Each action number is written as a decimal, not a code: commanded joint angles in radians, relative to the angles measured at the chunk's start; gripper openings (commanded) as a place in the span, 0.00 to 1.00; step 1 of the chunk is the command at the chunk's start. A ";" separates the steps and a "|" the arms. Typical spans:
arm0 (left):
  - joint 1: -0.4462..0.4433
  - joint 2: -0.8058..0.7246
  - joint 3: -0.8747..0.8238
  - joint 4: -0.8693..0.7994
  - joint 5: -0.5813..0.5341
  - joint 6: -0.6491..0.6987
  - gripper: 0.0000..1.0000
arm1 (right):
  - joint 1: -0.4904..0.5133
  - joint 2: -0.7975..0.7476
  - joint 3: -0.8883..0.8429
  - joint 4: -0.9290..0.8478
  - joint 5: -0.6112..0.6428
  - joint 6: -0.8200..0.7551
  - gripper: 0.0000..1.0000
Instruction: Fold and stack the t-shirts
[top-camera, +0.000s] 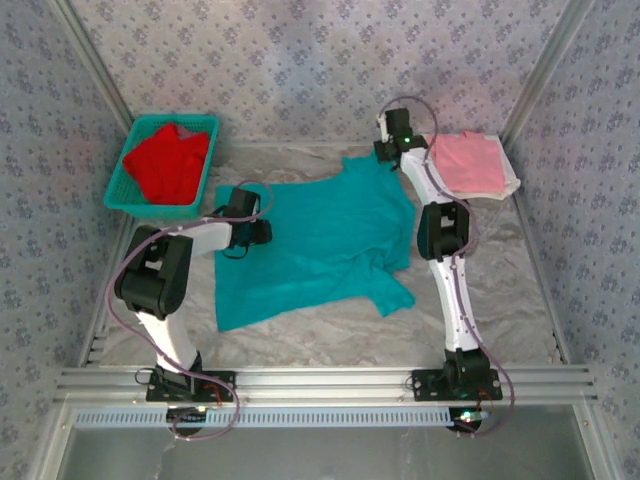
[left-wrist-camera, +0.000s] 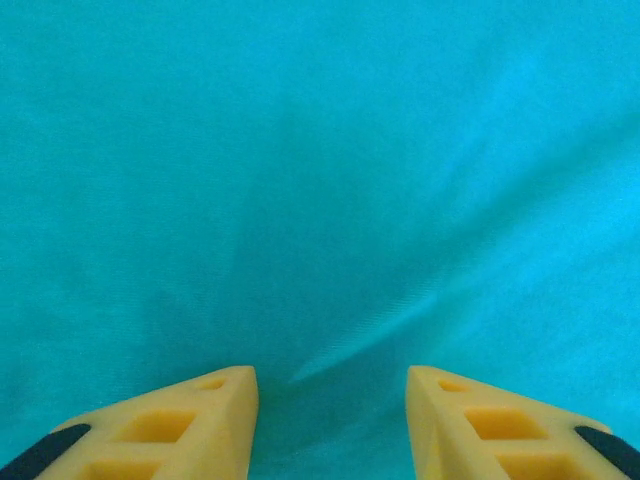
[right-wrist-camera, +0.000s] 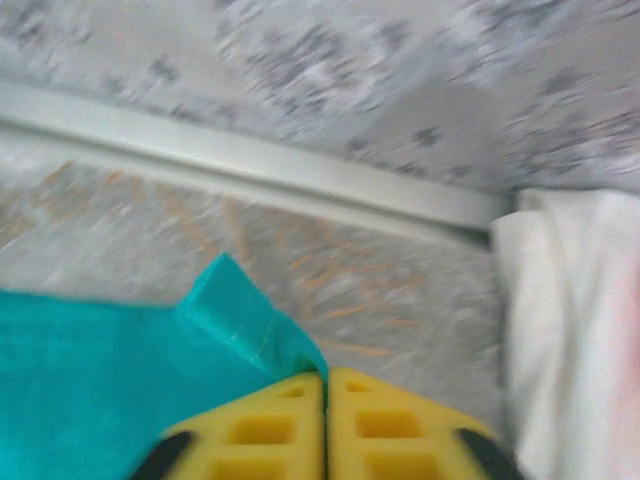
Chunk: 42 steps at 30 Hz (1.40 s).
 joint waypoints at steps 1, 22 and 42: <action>0.007 -0.034 0.007 -0.062 -0.029 0.005 0.45 | -0.021 0.005 0.061 0.037 -0.024 0.049 0.25; 0.079 0.013 0.161 -0.154 -0.023 0.021 0.48 | 0.123 -0.616 -0.920 0.091 -0.102 0.356 0.05; 0.073 0.333 0.461 -0.220 0.102 0.022 0.46 | 0.041 -0.454 -0.943 0.044 -0.050 0.506 0.01</action>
